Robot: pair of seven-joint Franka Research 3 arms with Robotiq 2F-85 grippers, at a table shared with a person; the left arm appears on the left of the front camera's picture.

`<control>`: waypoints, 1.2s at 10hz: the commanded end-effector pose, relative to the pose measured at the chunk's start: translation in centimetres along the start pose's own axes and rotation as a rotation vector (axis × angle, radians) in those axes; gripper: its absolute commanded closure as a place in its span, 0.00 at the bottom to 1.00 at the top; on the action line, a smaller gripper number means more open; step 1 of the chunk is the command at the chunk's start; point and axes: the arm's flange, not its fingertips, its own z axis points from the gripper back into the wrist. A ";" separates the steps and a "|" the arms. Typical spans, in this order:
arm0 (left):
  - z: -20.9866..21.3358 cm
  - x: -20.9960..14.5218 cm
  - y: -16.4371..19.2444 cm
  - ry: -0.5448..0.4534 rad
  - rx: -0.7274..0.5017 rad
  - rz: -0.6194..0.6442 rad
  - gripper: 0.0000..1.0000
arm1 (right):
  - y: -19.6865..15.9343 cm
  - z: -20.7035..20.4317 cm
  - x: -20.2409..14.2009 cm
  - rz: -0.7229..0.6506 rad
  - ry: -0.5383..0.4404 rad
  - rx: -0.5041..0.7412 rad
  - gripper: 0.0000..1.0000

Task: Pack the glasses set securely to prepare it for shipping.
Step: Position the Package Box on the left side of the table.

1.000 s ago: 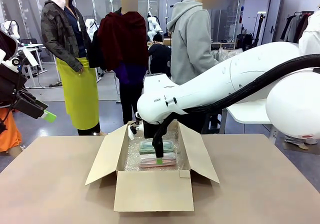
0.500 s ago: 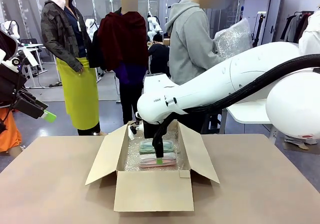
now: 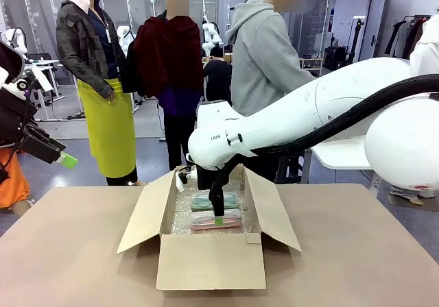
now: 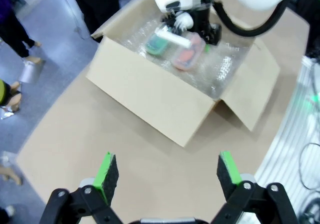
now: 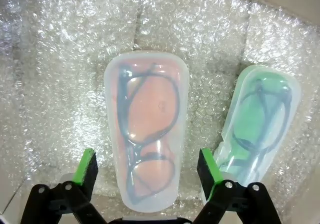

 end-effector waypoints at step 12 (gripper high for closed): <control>-15.0 -4.2 12.3 -0.122 -0.515 0.547 0.00 | 16.4 17.2 -25.3 -0.897 -0.423 -0.450 0.00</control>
